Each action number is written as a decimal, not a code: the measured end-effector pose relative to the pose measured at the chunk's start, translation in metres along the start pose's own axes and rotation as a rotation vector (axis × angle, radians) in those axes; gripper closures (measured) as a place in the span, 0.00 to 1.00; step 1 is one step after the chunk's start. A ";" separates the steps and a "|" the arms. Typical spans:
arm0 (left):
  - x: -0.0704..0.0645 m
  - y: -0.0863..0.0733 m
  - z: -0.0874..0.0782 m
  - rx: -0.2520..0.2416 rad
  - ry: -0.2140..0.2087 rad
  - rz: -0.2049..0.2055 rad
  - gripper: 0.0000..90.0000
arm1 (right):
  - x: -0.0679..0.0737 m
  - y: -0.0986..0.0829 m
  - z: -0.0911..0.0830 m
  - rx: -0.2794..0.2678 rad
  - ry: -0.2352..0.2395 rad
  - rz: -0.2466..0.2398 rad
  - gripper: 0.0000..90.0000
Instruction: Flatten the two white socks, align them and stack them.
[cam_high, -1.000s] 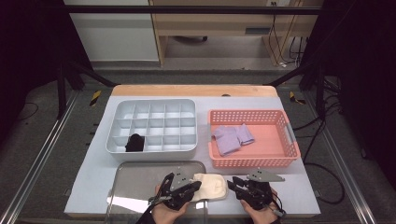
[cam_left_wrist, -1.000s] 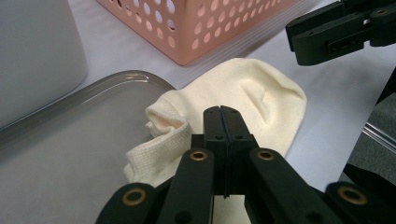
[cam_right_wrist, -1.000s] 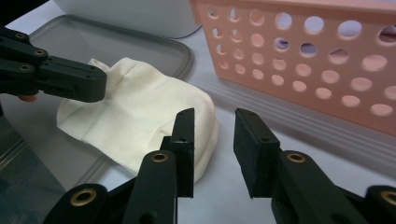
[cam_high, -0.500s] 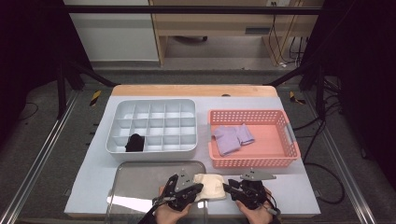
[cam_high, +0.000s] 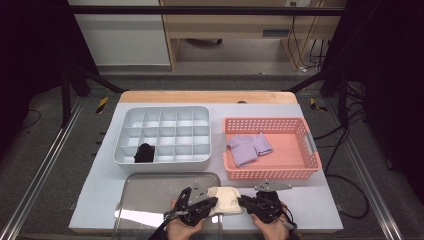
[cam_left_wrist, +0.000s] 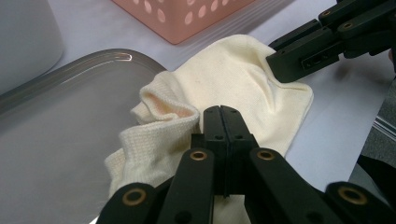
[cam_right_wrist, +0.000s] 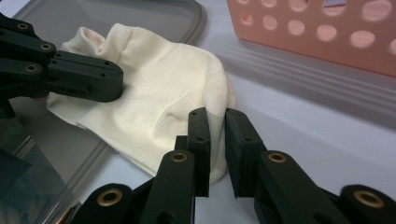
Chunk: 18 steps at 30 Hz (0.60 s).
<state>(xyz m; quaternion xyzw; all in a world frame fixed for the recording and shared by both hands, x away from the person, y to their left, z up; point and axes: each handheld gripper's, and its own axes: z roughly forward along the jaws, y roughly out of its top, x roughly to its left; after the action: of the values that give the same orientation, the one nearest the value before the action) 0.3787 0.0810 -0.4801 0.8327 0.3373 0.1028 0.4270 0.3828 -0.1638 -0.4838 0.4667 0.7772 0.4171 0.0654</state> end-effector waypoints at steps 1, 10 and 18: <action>0.000 0.000 0.000 0.000 0.000 0.000 0.99 | 0.001 0.001 -0.001 0.004 0.000 0.009 0.91; 0.000 0.000 0.000 0.002 -0.004 -0.003 0.99 | 0.013 0.012 -0.020 -0.094 0.019 -0.037 0.91; -0.003 0.004 -0.001 -0.018 -0.023 -0.010 0.99 | 0.030 0.021 -0.026 -0.127 0.039 -0.112 0.91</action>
<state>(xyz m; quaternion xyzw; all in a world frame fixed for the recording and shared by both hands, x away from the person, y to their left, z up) 0.3780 0.0781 -0.4763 0.8284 0.3356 0.0940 0.4386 0.3671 -0.1509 -0.4434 0.4092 0.7752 0.4702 0.1029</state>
